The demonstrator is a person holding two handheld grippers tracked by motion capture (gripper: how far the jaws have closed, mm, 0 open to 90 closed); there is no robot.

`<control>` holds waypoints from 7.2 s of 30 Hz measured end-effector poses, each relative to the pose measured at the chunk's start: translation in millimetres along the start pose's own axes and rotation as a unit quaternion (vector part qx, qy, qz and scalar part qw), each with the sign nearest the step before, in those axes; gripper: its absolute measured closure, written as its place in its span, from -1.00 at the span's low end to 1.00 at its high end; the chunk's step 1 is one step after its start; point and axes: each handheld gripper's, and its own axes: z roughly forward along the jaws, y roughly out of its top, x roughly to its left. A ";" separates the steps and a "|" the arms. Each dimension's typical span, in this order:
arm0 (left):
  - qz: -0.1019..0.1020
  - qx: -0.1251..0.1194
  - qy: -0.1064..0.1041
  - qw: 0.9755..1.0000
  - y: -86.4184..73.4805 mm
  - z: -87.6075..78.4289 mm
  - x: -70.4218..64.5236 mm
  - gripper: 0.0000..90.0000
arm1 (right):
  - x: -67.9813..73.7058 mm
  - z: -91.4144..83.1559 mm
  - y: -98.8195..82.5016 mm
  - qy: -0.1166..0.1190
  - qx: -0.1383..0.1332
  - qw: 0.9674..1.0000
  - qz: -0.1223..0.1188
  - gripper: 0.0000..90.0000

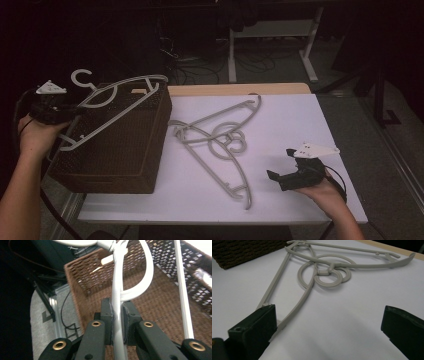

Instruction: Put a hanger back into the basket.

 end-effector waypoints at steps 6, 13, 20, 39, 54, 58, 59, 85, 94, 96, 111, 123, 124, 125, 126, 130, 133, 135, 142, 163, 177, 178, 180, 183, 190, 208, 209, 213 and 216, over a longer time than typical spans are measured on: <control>0.008 0.012 0.011 1.000 -12.5 4.1 1.8 0.80 | -0.2 0.8 0.2 0.000 0.001 1.000 -0.001 -1.00; 0.018 0.043 0.014 0.999 -20.8 24.0 -7.2 0.80 | 1.1 2.2 0.8 0.003 0.003 1.000 -0.002 -1.00; 0.018 0.068 0.015 0.997 -27.7 42.9 -19.5 0.80 | 0.0 1.5 0.4 0.001 0.003 1.000 -0.001 -1.00; -0.022 0.059 -0.022 0.998 -34.8 47.8 -18.8 0.22 | 1.5 3.4 1.8 0.004 0.003 1.000 -0.003 -1.00; -0.039 -0.046 -0.143 0.988 0.5 18.7 -53.0 -0.29 | 0.9 5.5 3.4 0.007 0.006 1.000 -0.006 -1.00; -0.031 -0.071 -0.183 0.980 14.4 13.0 -78.3 -0.34 | -0.6 6.3 3.3 0.008 0.007 1.000 -0.006 -1.00; -0.031 -0.071 -0.183 0.980 14.4 13.0 -78.3 -0.36 | -0.7 6.5 3.9 0.008 0.006 1.000 -0.006 -1.00; 0.029 -0.117 -0.320 0.940 59.1 28.5 -248.6 -0.58 | -5.6 21.2 17.2 0.017 0.018 1.000 -0.013 -1.00; 0.037 -0.114 -0.343 0.932 41.3 48.0 -284.6 -0.74 | -14.5 26.8 28.1 0.023 0.019 1.000 -0.003 -0.88; 0.042 -0.109 -0.343 0.932 37.4 50.9 -289.1 -0.78 | -14.5 26.8 28.1 0.023 0.019 1.000 -0.003 -0.88; 0.053 -0.080 -0.334 0.938 -18.6 82.9 -315.9 -1.00 | -50.9 73.6 63.8 0.015 0.050 0.998 0.031 -0.16; 0.061 -0.073 -0.333 0.938 -26.2 91.6 -321.2 -1.00 | -92.7 148.8 102.5 -0.026 0.101 0.994 0.041 0.92; 0.064 -0.071 -0.333 0.938 -26.4 92.2 -321.7 -1.00 | -95.8 154.9 104.6 -0.033 0.107 0.993 0.039 0.97; 0.065 -0.070 -0.333 0.938 -26.6 92.7 -322.3 -1.00 | -99.1 161.2 106.4 -0.040 0.113 0.992 0.036 0.97; 0.066 -0.071 -0.332 0.938 -26.7 92.9 -322.5 -1.00 | -105.1 173.7 108.2 -0.051 0.126 0.990 0.035 0.97; 0.066 -0.071 -0.333 0.938 -26.9 93.5 -319.9 -1.00 | -112.5 196.5 109.7 -0.063 0.141 0.987 0.040 0.97; 0.064 -0.072 -0.333 0.938 -26.8 93.8 -318.6 -1.00 | -113.6 207.5 110.9 -0.069 0.154 0.985 0.033 0.97; 0.060 -0.071 -0.334 0.938 -27.2 94.2 -317.1 -1.00 | -114.1 220.8 113.5 -0.074 0.169 0.982 0.028 0.98; 0.058 -0.071 -0.335 0.938 -27.6 93.7 -315.7 -1.00 | -114.3 235.3 114.6 -0.086 0.214 0.973 0.010 0.98; 0.053 -0.062 -0.334 0.939 -27.4 96.9 -314.6 -1.00 | -114.4 175.2 83.0 -0.078 0.270 0.960 -0.004 0.98; 0.052 -0.061 -0.332 0.940 -27.4 95.9 -314.1 -1.00 | -96.9 129.1 52.2 -0.068 0.267 0.961 -0.010 0.98; 0.052 -0.061 -0.332 0.940 -27.4 95.9 -314.3 -1.00 | -95.9 126.0 50.2 -0.067 0.268 0.961 -0.009 0.98; 0.052 -0.061 -0.333 0.940 -27.4 95.9 -314.7 -1.00 | -94.4 122.3 47.7 -0.067 0.269 0.961 -0.008 0.98; 0.053 -0.060 -0.333 0.940 -27.4 96.0 -315.2 -1.00 | -91.5 117.6 44.5 -0.066 0.269 0.961 -0.010 0.98; 0.055 -0.060 -0.335 0.939 -27.5 95.6 -315.3 -1.00 | -83.4 106.6 37.5 -0.067 0.270 0.960 -0.012 0.98; 0.050 -0.064 -0.334 0.939 -27.0 92.8 -310.9 -1.00 | 12.1 89.2 53.3 0.116 0.173 0.974 -0.089 0.77; 0.050 -0.065 -0.334 0.939 -27.0 92.7 -310.3 -1.00 | 16.9 88.7 52.9 0.130 0.170 0.972 -0.095 0.70; 0.049 -0.065 -0.333 0.939 -26.7 92.9 -309.6 -1.00 | 30.6 91.7 48.7 0.168 0.175 0.962 -0.125 0.51; 0.050 -0.064 -0.334 0.939 -26.6 93.0 -310.0 -1.00 | 36.3 97.5 45.9 0.188 0.183 0.955 -0.139 0.39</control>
